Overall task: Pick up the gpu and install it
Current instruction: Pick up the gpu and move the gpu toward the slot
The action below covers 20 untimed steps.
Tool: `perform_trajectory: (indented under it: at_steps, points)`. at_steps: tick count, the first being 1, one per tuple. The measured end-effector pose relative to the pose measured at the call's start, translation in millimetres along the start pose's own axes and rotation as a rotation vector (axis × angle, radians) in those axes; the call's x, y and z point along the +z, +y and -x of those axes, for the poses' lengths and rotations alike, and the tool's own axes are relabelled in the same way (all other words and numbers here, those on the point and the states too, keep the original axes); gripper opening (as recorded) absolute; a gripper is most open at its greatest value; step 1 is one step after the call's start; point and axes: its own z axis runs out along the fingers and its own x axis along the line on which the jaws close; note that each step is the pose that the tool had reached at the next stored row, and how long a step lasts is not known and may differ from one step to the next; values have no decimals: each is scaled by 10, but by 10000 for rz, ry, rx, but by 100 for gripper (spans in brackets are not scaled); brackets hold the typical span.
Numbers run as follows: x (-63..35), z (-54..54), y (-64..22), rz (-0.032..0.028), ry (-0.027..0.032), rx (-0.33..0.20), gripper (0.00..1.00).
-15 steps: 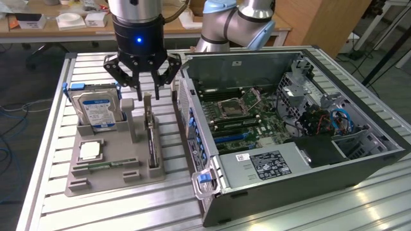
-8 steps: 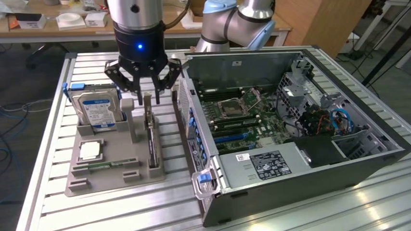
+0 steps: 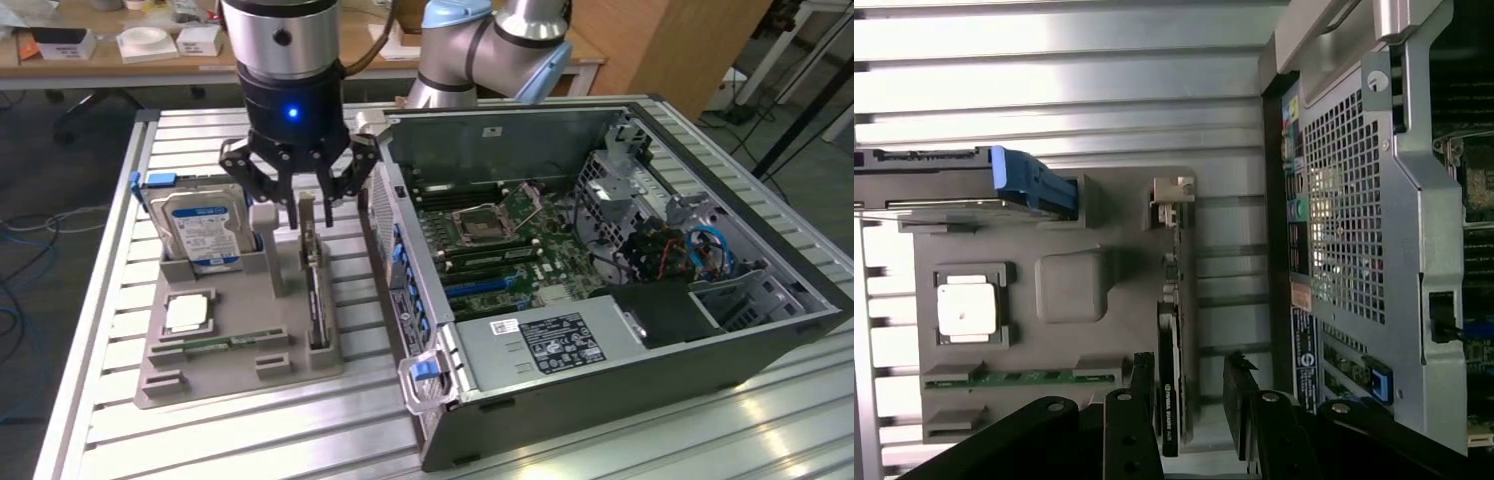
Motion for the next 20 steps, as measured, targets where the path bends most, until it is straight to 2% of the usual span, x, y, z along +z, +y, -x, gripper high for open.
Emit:
perform_trajectory:
  at_steps: [20]
  points:
    - [243,5,-154,0,0,1,41]
